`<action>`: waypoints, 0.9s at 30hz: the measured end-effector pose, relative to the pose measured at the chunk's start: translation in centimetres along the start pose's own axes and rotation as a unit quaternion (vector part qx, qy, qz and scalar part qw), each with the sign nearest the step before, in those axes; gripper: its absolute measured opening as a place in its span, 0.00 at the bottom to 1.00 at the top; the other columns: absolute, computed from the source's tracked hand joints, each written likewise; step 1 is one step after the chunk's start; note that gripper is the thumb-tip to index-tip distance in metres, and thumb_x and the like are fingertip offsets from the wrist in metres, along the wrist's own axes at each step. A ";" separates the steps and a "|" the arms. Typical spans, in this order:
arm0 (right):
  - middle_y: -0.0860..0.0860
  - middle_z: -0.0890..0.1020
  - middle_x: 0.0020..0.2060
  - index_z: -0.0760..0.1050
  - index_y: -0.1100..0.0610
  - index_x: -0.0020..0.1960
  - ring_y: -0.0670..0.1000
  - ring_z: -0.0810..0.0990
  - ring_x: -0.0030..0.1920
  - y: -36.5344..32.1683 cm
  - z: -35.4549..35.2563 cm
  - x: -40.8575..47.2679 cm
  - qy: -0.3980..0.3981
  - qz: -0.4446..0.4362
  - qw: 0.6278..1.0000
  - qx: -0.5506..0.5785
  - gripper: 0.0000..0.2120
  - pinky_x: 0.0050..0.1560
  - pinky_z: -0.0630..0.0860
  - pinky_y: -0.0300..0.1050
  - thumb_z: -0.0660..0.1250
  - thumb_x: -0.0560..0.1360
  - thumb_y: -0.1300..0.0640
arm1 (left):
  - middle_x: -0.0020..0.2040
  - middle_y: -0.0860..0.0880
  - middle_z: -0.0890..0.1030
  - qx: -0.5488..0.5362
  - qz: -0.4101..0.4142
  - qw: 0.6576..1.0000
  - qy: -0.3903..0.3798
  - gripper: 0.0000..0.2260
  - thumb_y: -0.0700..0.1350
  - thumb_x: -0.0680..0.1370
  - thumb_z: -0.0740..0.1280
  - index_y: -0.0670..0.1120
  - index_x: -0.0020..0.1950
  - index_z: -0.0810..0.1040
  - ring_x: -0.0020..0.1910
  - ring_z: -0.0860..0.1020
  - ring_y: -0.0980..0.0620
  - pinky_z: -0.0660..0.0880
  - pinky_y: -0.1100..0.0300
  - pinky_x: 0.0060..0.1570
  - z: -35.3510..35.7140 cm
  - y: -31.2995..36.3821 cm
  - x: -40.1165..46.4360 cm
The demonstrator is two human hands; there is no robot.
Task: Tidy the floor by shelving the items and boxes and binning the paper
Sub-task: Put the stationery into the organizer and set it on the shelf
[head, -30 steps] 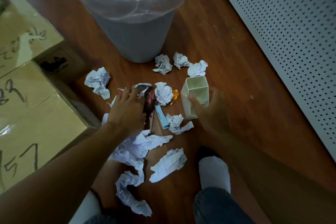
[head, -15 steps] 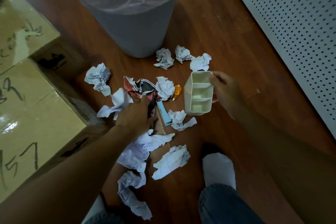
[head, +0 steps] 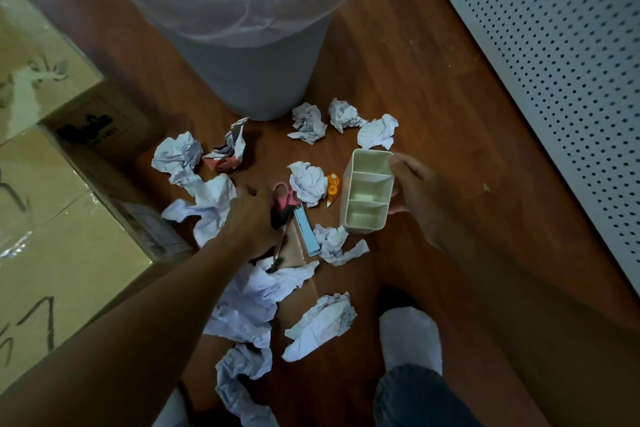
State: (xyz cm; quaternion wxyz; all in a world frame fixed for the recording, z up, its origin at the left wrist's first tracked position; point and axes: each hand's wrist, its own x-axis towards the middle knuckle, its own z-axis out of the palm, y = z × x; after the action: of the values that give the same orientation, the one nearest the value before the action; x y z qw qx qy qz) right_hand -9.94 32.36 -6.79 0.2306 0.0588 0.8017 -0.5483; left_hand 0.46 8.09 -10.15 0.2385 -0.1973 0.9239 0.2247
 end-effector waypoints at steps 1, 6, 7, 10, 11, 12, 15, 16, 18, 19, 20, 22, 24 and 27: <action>0.50 0.84 0.47 0.77 0.48 0.65 0.49 0.84 0.43 0.1 0.0 0.0 0.001 0.005 1.000 0.006 0.12 0.36 0.84 0.46 0.59 0.84 0.52 | 0.60 0.41 0.76 -0.038 0.006 0.999 0.004 0.30 0.47 0.67 0.79 0.44 0.63 0.69 0.60 0.74 0.43 0.71 0.59 0.46 -0.3 -0.1 -0.1; 0.49 0.83 0.44 0.77 0.51 0.66 0.45 0.82 0.39 0.3 0.4 0.2 -0.007 0.023 0.998 0.055 0.14 0.40 0.84 0.52 0.59 0.84 0.52 | 0.55 0.52 0.75 -0.236 0.093 0.967 0.011 0.36 0.36 0.68 0.77 0.49 0.70 0.61 0.48 0.79 0.50 0.73 0.68 0.38 -4.5 0.9 -1.2; 0.49 0.82 0.45 0.78 0.51 0.66 0.46 0.82 0.39 0.3 0.4 0.3 -0.010 0.027 0.998 0.058 0.14 0.40 0.84 0.52 0.59 0.84 0.52 | 0.56 0.52 0.75 -0.272 0.103 0.957 0.018 0.35 0.34 0.69 0.76 0.51 0.70 0.63 0.49 0.80 0.51 0.75 0.67 0.40 -5.4 1.3 -1.5; 0.51 0.82 0.50 0.79 0.48 0.63 0.50 0.80 0.43 0.1 0.3 0.6 -0.014 0.047 0.997 0.064 0.12 0.43 0.84 0.54 0.61 0.82 0.51 | 0.57 0.55 0.78 -0.343 0.145 0.927 0.039 0.31 0.31 0.70 0.73 0.53 0.68 0.69 0.53 0.80 0.54 0.80 0.62 0.49 -8.0 2.3 -1.9; 0.51 0.82 0.50 0.79 0.47 0.61 0.50 0.79 0.43 0.0 0.2 0.6 -0.012 0.051 0.997 0.065 0.11 0.44 0.84 0.54 0.62 0.82 0.52 | 0.58 0.55 0.79 -0.371 0.170 0.912 0.039 0.31 0.29 0.70 0.72 0.52 0.68 0.70 0.54 0.81 0.53 0.81 0.59 0.51 -8.7 2.9 -2.0; 0.51 0.82 0.49 0.79 0.46 0.60 0.50 0.78 0.42 -0.1 0.2 0.5 -0.012 0.052 0.996 0.065 0.10 0.44 0.84 0.54 0.62 0.82 0.52 | 0.60 0.53 0.80 -0.399 0.195 0.895 0.037 0.31 0.29 0.70 0.72 0.50 0.68 0.70 0.55 0.82 0.52 0.81 0.57 0.51 -9.3 3.4 -2.1; 0.50 0.82 0.49 0.79 0.44 0.57 0.50 0.78 0.43 -0.3 0.1 0.2 -0.019 0.051 0.997 0.064 0.10 0.46 0.85 0.56 0.61 0.82 0.53 | 0.65 0.45 0.78 -0.440 0.252 0.860 0.052 0.31 0.29 0.70 0.73 0.45 0.70 0.68 0.59 0.82 0.48 0.81 0.57 0.52 -10.1 5.5 -2.2; 0.50 0.82 0.49 0.79 0.43 0.56 0.50 0.79 0.43 -0.3 0.0 0.1 -0.022 0.050 0.997 0.060 0.10 0.47 0.85 0.56 0.61 0.83 0.53 | 0.65 0.45 0.77 -0.444 0.266 0.853 0.062 0.31 0.30 0.70 0.74 0.46 0.70 0.67 0.59 0.81 0.48 0.81 0.57 0.53 -10.1 6.4 -2.3; 0.52 0.83 0.49 0.79 0.45 0.56 0.52 0.79 0.44 -0.4 0.0 0.1 -0.027 0.049 0.997 0.057 0.10 0.48 0.84 0.58 0.60 0.83 0.54 | 0.66 0.46 0.77 -0.447 0.287 0.844 0.078 0.32 0.31 0.70 0.74 0.46 0.71 0.67 0.60 0.81 0.48 0.81 0.56 0.53 -10.0 7.7 -2.2; 0.52 0.83 0.48 0.79 0.45 0.56 0.53 0.79 0.44 -0.4 0.0 0.2 -0.026 0.049 0.997 0.057 0.10 0.48 0.84 0.59 0.60 0.83 0.54 | 0.66 0.46 0.77 -0.449 0.292 0.841 0.082 0.32 0.31 0.70 0.73 0.46 0.71 0.67 0.60 0.81 0.48 0.81 0.56 0.53 -9.8 8.2 -2.1; 0.52 0.82 0.47 0.80 0.45 0.56 0.54 0.79 0.44 -0.4 0.0 0.2 -0.025 0.048 0.997 0.056 0.10 0.47 0.85 0.58 0.60 0.83 0.54 | 0.66 0.47 0.77 -0.451 0.296 0.838 0.081 0.33 0.30 0.70 0.73 0.46 0.71 0.67 0.60 0.81 0.49 0.81 0.56 0.53 -9.6 8.7 -2.0; 0.50 0.82 0.44 0.80 0.46 0.57 0.53 0.79 0.43 -0.3 0.0 0.3 -0.024 0.044 0.997 0.053 0.11 0.43 0.84 0.54 0.59 0.83 0.54 | 0.66 0.47 0.77 -0.449 0.305 0.837 0.074 0.33 0.27 0.69 0.72 0.44 0.71 0.68 0.60 0.81 0.50 0.81 0.59 0.52 -9.1 9.4 -1.7; 0.51 0.82 0.45 0.79 0.50 0.63 0.52 0.79 0.43 -0.2 0.0 0.2 -0.027 0.041 0.998 0.043 0.13 0.43 0.84 0.52 0.59 0.84 0.54 | 0.65 0.49 0.77 -0.432 0.313 0.843 0.078 0.32 0.26 0.69 0.71 0.44 0.70 0.70 0.60 0.80 0.55 0.79 0.64 0.50 -8.7 10.0 -1.6; 0.50 0.82 0.47 0.77 0.52 0.67 0.52 0.80 0.44 -0.1 -0.1 0.2 -0.030 0.041 0.998 0.035 0.15 0.47 0.85 0.56 0.58 0.84 0.53 | 0.61 0.52 0.76 -0.409 0.327 0.847 0.091 0.30 0.25 0.68 0.71 0.43 0.68 0.72 0.61 0.77 0.63 0.76 0.70 0.51 -7.9 10.7 -1.3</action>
State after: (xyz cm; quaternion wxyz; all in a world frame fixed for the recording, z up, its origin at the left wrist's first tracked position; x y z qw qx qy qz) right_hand -10.21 32.35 -6.77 0.2747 0.0829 0.7717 -0.5675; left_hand -6.36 13.19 0.18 -0.0359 0.0167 0.7766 0.6287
